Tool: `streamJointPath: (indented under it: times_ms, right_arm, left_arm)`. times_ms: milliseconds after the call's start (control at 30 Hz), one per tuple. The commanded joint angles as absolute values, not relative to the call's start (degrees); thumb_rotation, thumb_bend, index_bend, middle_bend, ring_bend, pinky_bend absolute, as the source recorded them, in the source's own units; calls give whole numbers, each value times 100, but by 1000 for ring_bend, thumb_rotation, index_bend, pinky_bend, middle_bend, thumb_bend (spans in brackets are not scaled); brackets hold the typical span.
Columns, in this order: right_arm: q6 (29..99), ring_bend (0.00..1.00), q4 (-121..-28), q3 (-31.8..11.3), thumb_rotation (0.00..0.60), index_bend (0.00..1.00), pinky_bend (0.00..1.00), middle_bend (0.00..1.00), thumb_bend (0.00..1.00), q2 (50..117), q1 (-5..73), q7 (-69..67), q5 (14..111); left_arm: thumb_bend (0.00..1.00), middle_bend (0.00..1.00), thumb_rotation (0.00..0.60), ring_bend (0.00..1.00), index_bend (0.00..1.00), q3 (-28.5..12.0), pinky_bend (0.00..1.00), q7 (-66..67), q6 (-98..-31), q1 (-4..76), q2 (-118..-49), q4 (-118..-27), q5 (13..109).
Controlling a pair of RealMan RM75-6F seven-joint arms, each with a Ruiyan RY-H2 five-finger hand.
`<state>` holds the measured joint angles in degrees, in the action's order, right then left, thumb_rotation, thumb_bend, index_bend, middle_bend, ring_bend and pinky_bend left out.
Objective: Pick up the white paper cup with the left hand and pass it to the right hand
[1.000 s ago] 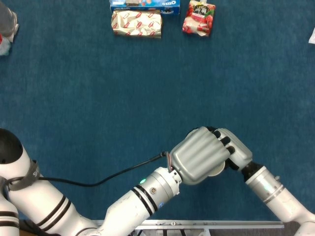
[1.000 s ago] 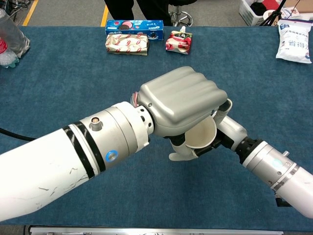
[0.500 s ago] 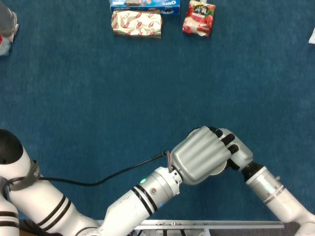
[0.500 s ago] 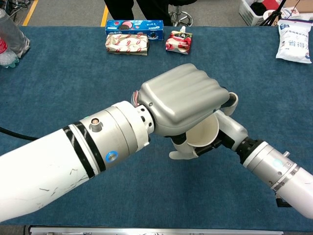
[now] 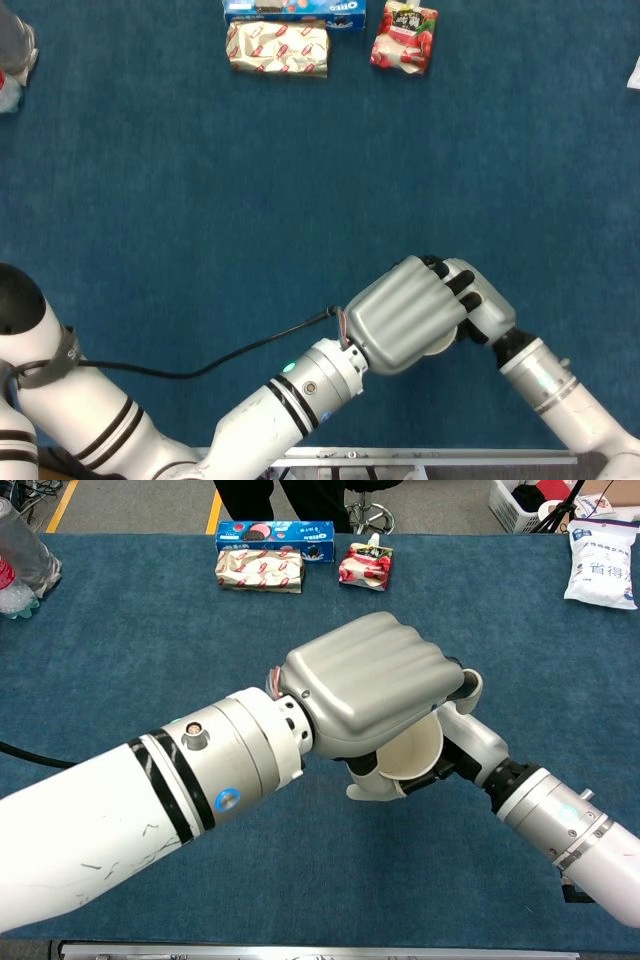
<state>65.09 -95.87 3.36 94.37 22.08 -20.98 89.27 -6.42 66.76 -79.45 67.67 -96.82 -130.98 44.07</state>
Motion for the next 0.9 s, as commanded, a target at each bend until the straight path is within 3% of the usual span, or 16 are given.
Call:
streamJointPath:
  times_ms: [33,567,900]
  right_arm:
    - [6509,506,-9587,332,600,593,334,534,0,9445,2203,-2086,8917]
    - [6494,553,-9614,323,600,713,346,595,39,9452,2171,-2021,8848]
    - [6542,561,-9618,318,600,730,351,602,50,9450,2127,-2036,8835]
  left_arm:
    - [109,301,600,427,279,-635,695,6682,-7940,6763,-9678,-13099,4404]
    - [108,296,600,420,282,-620,695,6750,-7953,6745,-9678,-13089,4446]
    - [108,218,600,311,266,-679,656,6866,-8017,6764,-9637,-13200,4290]
